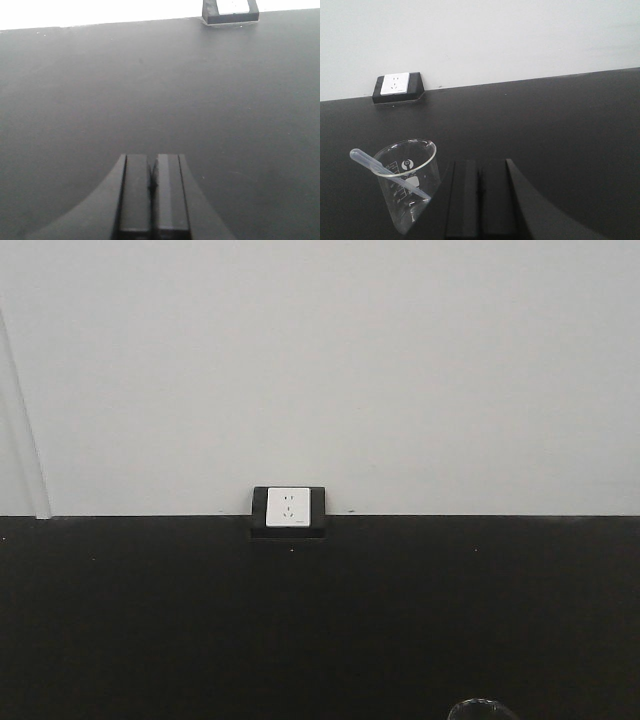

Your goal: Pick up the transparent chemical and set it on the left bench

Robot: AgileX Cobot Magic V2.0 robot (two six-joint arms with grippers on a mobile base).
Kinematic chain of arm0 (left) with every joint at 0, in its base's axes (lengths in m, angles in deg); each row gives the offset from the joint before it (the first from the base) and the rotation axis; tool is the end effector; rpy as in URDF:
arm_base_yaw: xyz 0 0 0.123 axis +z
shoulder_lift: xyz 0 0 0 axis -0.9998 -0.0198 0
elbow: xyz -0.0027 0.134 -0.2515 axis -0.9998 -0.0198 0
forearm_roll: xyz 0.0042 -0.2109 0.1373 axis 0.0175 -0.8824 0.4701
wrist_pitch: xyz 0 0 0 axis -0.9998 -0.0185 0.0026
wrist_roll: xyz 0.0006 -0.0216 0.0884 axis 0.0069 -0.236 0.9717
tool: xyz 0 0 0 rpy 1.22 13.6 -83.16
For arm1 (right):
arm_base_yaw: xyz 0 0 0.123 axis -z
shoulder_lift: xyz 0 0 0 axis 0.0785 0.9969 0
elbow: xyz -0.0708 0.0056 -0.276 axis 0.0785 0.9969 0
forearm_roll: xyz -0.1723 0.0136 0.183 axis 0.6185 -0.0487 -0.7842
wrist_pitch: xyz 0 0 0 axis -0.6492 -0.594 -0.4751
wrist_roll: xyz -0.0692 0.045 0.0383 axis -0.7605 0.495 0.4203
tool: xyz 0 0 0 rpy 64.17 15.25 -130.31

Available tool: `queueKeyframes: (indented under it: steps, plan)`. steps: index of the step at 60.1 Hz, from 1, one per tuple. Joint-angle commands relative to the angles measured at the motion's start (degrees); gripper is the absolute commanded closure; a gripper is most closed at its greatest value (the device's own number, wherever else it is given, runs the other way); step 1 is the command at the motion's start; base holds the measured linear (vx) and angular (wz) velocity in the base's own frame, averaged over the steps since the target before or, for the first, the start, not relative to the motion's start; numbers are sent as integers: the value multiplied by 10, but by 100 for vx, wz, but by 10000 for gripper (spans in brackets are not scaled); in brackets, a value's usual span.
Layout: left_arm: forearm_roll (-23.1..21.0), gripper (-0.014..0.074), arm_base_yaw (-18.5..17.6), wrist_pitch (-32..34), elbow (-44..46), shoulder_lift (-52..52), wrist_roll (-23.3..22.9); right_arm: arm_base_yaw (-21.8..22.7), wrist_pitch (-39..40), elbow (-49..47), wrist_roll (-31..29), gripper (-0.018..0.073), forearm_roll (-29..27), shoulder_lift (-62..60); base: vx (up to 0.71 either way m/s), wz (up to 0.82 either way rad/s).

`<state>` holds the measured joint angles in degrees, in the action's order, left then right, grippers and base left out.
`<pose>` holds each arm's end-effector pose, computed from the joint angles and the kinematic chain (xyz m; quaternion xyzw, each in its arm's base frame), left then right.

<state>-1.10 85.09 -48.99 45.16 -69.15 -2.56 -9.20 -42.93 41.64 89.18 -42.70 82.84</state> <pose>0.0565 -0.0038 0.2036 0.0336 0.6852 -0.0125 0.7275 0.0566 0.0030 0.1907 0.0191 0.7340 0.0607 0.6761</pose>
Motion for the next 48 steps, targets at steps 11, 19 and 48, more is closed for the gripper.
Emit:
queueKeyframes:
  steps: [11, 19, 48]
  plan:
    - [0, 600, -1, 45, -9, 11, -4, 3, 45, 5, -4, 566, 2, -5, 0, 0]
    - [0, 600, -1, 45, -9, 11, -4, 3, 45, 5, -4, 566, 2, -5, 0, 0]
    - [0, 600, -1, 45, -9, 11, -4, 3, 46, 5, -4, 566, 2, -5, 0, 0]
